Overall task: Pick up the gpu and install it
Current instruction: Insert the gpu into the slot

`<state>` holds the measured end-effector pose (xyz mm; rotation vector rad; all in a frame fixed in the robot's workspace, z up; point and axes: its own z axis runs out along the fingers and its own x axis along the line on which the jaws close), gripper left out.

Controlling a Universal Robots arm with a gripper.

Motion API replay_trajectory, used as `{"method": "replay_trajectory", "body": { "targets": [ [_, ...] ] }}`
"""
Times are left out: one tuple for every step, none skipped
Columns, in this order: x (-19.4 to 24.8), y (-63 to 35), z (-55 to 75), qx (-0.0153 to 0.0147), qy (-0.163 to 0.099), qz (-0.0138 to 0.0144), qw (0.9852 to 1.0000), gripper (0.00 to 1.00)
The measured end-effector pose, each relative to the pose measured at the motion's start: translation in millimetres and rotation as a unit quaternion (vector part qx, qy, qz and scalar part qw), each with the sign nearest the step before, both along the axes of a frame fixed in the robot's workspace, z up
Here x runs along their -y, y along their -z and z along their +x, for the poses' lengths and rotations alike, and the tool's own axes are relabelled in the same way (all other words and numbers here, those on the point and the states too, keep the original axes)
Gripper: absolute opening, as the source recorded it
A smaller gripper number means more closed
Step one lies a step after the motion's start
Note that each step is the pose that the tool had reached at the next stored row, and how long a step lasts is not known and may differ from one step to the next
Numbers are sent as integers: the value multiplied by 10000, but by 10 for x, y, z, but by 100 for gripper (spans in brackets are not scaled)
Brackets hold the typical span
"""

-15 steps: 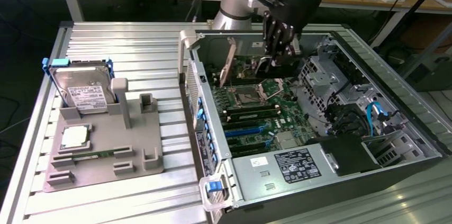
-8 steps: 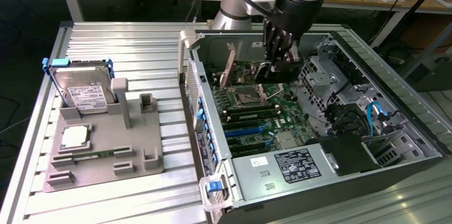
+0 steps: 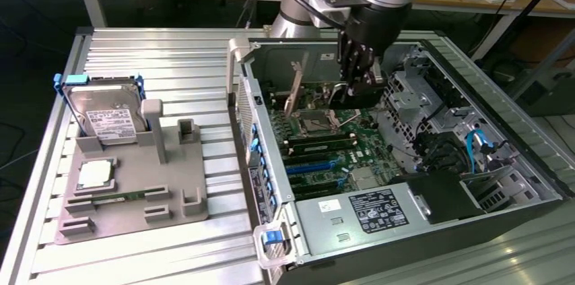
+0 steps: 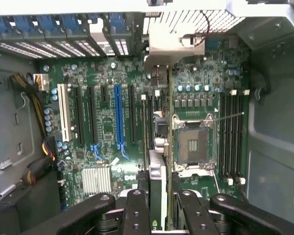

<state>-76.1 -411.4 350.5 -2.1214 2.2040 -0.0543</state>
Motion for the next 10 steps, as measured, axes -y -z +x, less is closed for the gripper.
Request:
{"method": "replay_trajectory", "body": {
  "targets": [
    [7,7,-1,14,0,0,10000,27],
    [18,16,-3,18,-1,-1,10000,27],
    [31,24,-4,18,0,-1,10000,27],
    [51,37,-4,19,-1,-1,10000,27],
    [69,48,-4,19,0,-1,10000,27],
    [85,57,-5,19,0,-2,10000,27],
    [121,75,-6,19,0,-4,10000,27],
    [151,88,-7,19,0,-7,10000,27],
    [190,102,-8,19,0,-14,10000,27],
    [215,112,-13,19,0,-19,10000,27]
  ]
}}
